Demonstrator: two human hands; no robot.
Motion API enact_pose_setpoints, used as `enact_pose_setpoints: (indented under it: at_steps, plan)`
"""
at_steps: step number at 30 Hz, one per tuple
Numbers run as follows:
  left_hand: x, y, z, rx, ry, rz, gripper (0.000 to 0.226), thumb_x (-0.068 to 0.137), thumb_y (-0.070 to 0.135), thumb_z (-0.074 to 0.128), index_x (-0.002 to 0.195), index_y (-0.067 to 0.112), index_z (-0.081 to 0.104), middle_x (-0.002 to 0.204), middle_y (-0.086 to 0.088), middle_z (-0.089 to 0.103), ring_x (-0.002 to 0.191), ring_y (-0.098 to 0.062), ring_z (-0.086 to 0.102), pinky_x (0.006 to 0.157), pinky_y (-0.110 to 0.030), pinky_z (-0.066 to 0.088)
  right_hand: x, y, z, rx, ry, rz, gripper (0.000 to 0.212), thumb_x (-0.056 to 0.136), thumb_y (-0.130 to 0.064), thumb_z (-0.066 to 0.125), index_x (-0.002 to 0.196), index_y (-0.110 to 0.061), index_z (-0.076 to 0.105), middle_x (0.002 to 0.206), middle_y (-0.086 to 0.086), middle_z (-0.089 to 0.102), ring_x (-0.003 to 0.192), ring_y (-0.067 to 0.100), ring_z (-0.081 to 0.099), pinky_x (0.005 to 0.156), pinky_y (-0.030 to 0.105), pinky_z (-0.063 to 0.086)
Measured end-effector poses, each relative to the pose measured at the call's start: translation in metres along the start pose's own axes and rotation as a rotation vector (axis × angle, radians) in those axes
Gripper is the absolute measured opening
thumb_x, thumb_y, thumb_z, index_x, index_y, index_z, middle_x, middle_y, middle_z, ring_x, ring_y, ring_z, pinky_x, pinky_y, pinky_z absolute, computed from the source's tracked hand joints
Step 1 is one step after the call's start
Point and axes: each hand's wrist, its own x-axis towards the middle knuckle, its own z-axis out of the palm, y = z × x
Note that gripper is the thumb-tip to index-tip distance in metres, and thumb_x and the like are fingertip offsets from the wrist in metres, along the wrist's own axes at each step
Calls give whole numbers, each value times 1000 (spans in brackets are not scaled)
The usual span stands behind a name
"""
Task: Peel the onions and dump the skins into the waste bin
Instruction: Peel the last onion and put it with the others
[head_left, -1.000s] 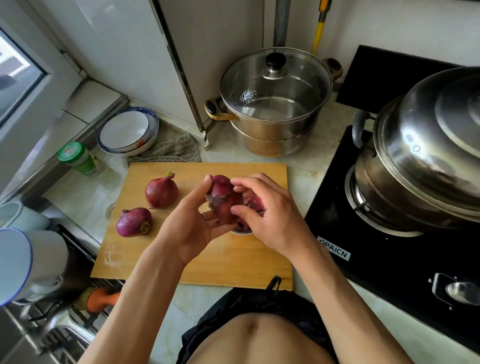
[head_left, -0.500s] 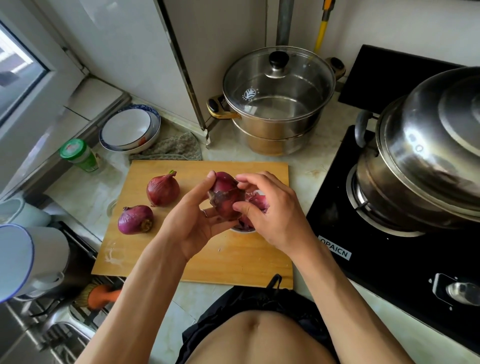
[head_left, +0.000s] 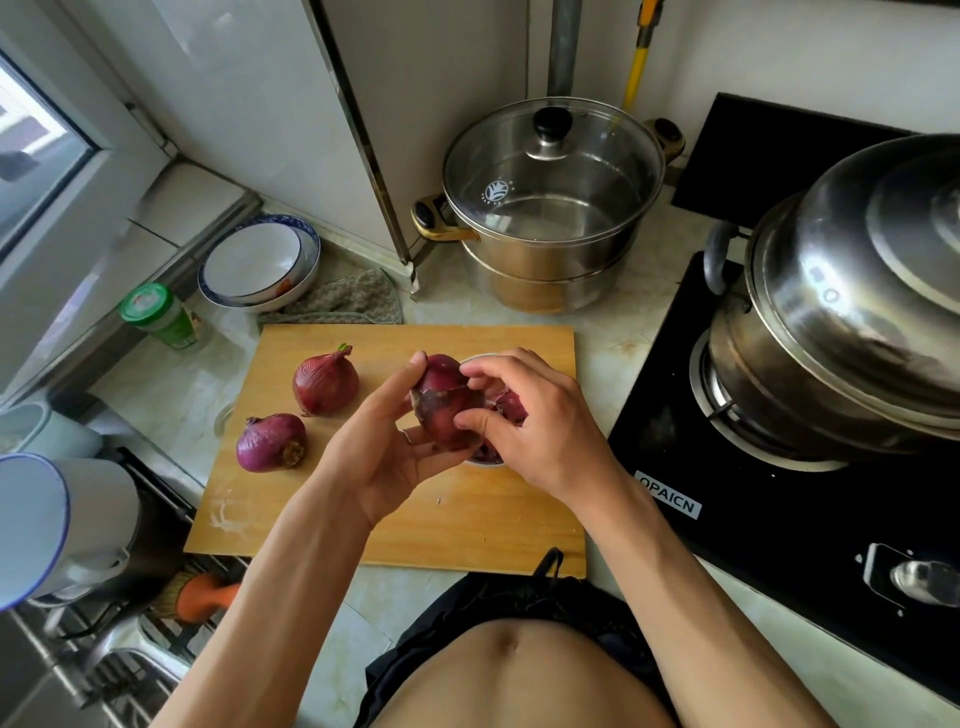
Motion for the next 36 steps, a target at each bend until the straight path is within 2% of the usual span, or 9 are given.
enact_pose_setpoints:
  at_steps: [6,11,15,18,21,24,26,30,36]
  plan:
    - [-3,5,2,-13,2,-21,59,86,51,69,125,7,65,104,-23,73,82,-31,76,68,-39,66,-1,-2,6,2,26,-28,24,83,-10,76,105,-1,70,88,4,67,89,16,61,80,28,51]
    - [-3,7,6,34,-4,27,50,88,51,67,119,11,70,92,-17,77,83,-29,75,75,-40,64,-1,0,0,34,35,19,43,83,-11,78,124,-7,63,112,2,63,98,8,61,89,15,48]
    - [-3,6,7,54,1,38,43,92,50,65,113,13,71,88,-16,78,80,-28,75,77,-40,63,-2,0,1,7,66,0,48,83,-10,79,128,-5,62,106,2,65,102,12,62,91,20,50]
    - [-3,6,8,52,5,43,44,93,50,65,114,12,71,89,-17,77,80,-28,76,75,-39,64,-2,0,3,-12,95,-14,42,83,-8,78,122,-3,65,97,2,65,95,15,63,88,24,51]
    - [-2,9,7,49,6,65,44,92,49,65,115,12,70,93,-20,77,82,-29,76,82,-43,62,-2,-2,7,-19,91,-38,34,84,-6,76,117,-2,68,89,1,66,87,16,62,83,25,52]
    - [-3,10,9,23,-11,60,48,89,49,67,118,11,70,97,-22,75,83,-30,76,75,-42,66,-2,-3,4,20,131,9,38,83,-9,79,119,-5,67,94,1,66,91,9,62,86,17,49]
    - [-4,10,8,-26,-24,52,53,86,48,69,124,10,68,97,-21,75,82,-31,76,69,-39,66,-2,-4,1,51,159,42,45,82,-12,80,124,-8,65,104,1,65,99,4,61,91,17,48]
    - [-6,7,8,-73,-46,43,64,80,49,71,129,9,66,96,-20,75,84,-33,76,82,-43,63,-3,-6,-1,64,149,60,51,83,-16,80,130,-10,62,110,0,67,106,8,62,96,22,49]
    - [-8,6,6,-44,-38,39,55,80,49,71,121,12,69,98,-22,73,79,-33,76,75,-41,64,-1,-6,-4,22,98,21,44,84,-11,78,125,-5,64,106,2,64,99,6,61,91,18,49]
